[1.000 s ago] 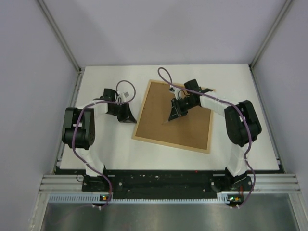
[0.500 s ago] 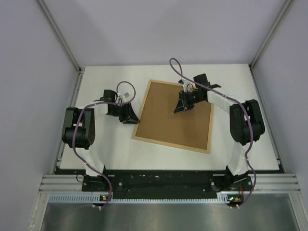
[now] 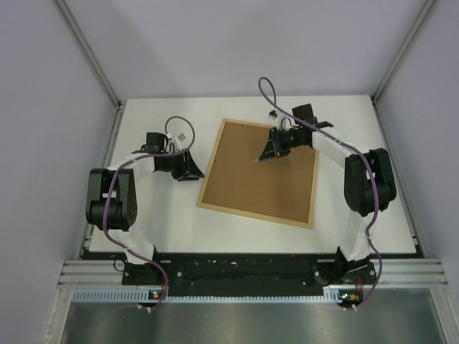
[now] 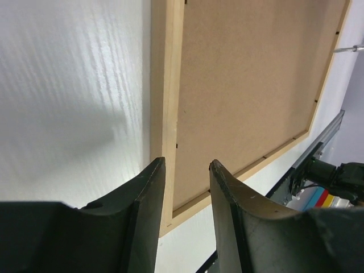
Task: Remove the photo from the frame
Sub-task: Move the photo frame to the center of the board, then release the photo frame item from the photo frame.
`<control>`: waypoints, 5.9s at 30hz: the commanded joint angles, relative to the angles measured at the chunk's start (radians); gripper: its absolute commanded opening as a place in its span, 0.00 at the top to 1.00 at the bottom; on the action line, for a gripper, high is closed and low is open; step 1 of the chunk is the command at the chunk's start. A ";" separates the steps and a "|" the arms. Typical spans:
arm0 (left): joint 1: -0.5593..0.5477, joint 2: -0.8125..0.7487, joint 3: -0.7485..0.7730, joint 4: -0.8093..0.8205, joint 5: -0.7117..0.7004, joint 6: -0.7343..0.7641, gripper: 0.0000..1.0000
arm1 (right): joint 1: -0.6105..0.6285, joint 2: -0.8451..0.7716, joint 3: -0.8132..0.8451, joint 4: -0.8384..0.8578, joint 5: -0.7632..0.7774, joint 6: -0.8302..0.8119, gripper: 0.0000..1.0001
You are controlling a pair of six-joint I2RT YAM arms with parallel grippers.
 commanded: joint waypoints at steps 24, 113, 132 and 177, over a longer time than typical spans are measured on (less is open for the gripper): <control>-0.175 0.128 0.015 0.024 0.044 0.052 0.56 | -0.007 0.061 -0.002 0.146 -0.052 0.171 1.00; -0.197 0.383 0.260 0.193 -0.039 -0.155 0.86 | 0.044 0.355 0.017 0.301 -0.032 0.536 1.00; -0.201 0.389 0.259 0.196 -0.043 -0.160 0.87 | 0.052 0.411 0.055 0.275 -0.017 0.559 1.00; -0.235 0.388 0.243 0.204 -0.088 -0.178 0.88 | 0.271 0.360 0.362 -0.039 0.346 0.531 1.00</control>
